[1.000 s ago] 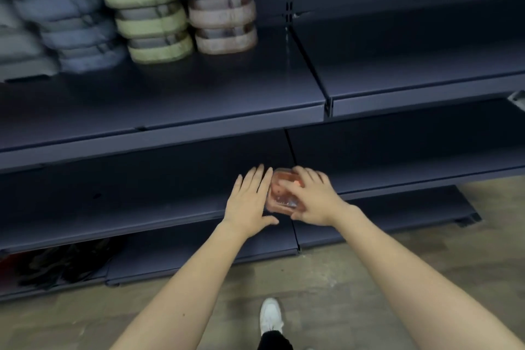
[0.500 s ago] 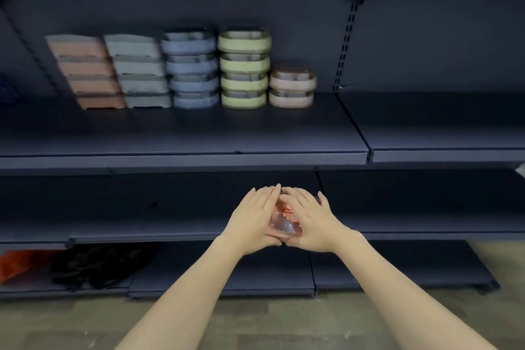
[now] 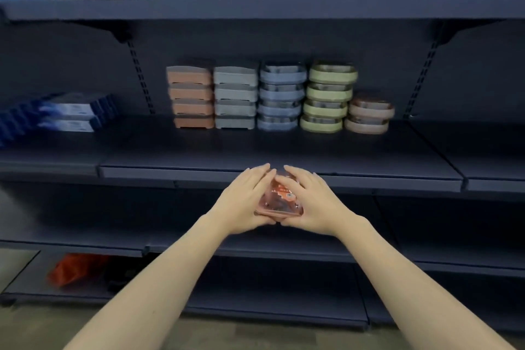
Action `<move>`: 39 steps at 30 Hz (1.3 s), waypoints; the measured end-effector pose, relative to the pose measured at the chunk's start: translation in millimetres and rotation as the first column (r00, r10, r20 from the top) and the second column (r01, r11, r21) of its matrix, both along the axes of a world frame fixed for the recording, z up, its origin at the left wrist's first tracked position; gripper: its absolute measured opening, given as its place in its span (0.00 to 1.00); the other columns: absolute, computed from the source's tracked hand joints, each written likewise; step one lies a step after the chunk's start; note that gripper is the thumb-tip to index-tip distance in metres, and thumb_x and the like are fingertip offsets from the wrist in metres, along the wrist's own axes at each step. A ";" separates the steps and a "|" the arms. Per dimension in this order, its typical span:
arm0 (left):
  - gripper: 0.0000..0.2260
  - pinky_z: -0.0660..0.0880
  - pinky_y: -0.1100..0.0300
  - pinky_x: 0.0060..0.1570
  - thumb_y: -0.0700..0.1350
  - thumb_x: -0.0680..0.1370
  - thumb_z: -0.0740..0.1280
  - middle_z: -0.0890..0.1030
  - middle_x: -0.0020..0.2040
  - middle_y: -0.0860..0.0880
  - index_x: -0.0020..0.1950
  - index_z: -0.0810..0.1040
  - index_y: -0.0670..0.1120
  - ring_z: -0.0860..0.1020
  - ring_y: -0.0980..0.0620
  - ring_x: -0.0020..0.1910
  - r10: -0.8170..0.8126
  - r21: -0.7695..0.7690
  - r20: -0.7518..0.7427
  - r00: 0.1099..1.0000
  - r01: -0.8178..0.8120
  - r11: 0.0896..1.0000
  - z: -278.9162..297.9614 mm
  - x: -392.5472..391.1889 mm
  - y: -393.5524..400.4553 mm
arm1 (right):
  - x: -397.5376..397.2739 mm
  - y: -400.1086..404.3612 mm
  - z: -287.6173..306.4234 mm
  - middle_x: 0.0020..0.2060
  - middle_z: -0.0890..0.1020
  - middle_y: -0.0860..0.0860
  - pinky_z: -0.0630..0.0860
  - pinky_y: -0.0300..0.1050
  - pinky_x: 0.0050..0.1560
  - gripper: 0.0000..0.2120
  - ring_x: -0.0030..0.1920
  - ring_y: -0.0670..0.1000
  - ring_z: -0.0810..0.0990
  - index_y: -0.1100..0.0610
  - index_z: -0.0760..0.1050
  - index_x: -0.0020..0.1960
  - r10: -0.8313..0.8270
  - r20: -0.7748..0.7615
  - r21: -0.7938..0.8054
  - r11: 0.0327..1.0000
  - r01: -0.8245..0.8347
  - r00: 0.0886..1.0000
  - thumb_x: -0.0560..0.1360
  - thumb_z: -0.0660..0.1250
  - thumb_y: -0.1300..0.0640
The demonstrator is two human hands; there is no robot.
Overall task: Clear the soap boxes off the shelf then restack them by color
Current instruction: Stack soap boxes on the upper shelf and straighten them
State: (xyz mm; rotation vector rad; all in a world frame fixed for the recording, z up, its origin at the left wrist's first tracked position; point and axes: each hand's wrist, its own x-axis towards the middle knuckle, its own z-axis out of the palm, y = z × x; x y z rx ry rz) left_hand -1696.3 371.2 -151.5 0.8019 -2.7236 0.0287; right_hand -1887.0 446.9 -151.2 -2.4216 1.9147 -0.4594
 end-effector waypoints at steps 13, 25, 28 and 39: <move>0.29 0.62 0.62 0.68 0.55 0.76 0.66 0.59 0.75 0.54 0.74 0.63 0.48 0.64 0.53 0.71 0.161 0.225 -0.038 0.986 -0.149 0.963 32.5 44.6 -93.8 | 20.4 -119.2 30.3 0.72 0.63 0.47 0.62 0.51 0.70 0.39 0.70 0.50 0.62 0.50 0.61 0.73 0.110 0.041 0.042 0.993 -0.111 0.993 0.68 0.69 0.37; 0.35 0.56 0.62 0.71 0.54 0.73 0.70 0.59 0.76 0.49 0.75 0.60 0.48 0.59 0.52 0.74 0.204 0.235 -0.081 0.976 -0.180 0.955 23.5 74.0 -164.2 | 68.5 -212.2 18.2 0.70 0.67 0.46 0.64 0.48 0.69 0.34 0.68 0.47 0.65 0.48 0.65 0.71 0.268 0.176 0.025 0.961 -0.277 0.947 0.69 0.70 0.39; 0.34 0.57 0.63 0.70 0.54 0.73 0.71 0.63 0.74 0.49 0.75 0.61 0.49 0.61 0.52 0.73 0.189 0.264 -0.080 0.979 -0.162 0.951 23.6 86.5 -188.7 | 80.1 -233.3 14.7 0.70 0.67 0.46 0.63 0.48 0.69 0.35 0.68 0.47 0.65 0.48 0.64 0.72 0.256 0.185 0.037 0.963 -0.267 0.949 0.69 0.70 0.38; 0.31 0.63 0.65 0.63 0.55 0.74 0.69 0.67 0.72 0.49 0.74 0.63 0.47 0.68 0.51 0.68 -0.051 0.181 -0.080 0.996 0.065 0.981 25.7 131.0 -261.0 | 123.5 -284.9 6.4 0.69 0.66 0.41 0.60 0.47 0.70 0.34 0.69 0.43 0.63 0.42 0.62 0.71 0.124 0.134 -0.009 0.992 -0.124 0.983 0.69 0.65 0.31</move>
